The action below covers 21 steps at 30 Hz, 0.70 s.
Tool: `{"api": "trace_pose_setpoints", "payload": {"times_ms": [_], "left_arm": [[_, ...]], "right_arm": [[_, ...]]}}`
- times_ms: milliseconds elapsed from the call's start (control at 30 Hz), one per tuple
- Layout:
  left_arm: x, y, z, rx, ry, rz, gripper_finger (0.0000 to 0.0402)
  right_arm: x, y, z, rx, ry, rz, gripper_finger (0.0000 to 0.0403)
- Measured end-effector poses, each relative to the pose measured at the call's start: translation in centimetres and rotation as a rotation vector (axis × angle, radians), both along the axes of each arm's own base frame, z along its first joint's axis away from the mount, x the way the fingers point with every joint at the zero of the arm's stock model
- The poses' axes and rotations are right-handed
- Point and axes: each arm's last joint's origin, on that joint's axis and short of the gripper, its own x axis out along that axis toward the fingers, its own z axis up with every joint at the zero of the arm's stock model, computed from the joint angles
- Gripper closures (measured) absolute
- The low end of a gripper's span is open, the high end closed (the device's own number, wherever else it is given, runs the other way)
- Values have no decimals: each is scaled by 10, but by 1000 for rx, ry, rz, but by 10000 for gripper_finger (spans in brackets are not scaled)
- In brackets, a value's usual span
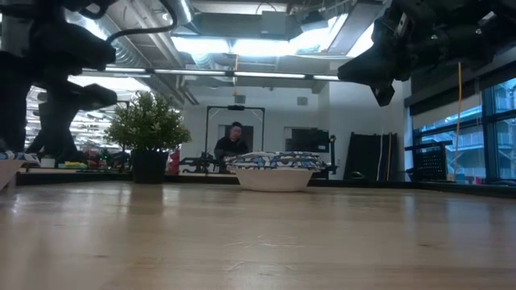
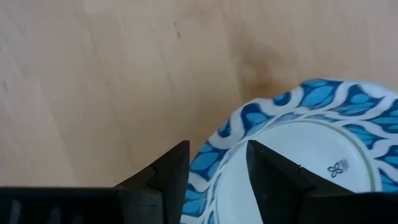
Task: Nest bowls inside each other
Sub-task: Stack the white bowl on the other white bowl
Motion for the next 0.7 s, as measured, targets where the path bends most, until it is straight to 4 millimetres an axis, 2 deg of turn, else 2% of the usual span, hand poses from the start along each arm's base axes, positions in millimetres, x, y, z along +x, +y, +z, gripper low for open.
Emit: {"api": "trace_pose_setpoints", "payload": {"times_ms": [700], "left_arm": [[9,-4,-26,6,144,-6,248]], "right_arm": [[0,0,0,0,3,1,352]]}}
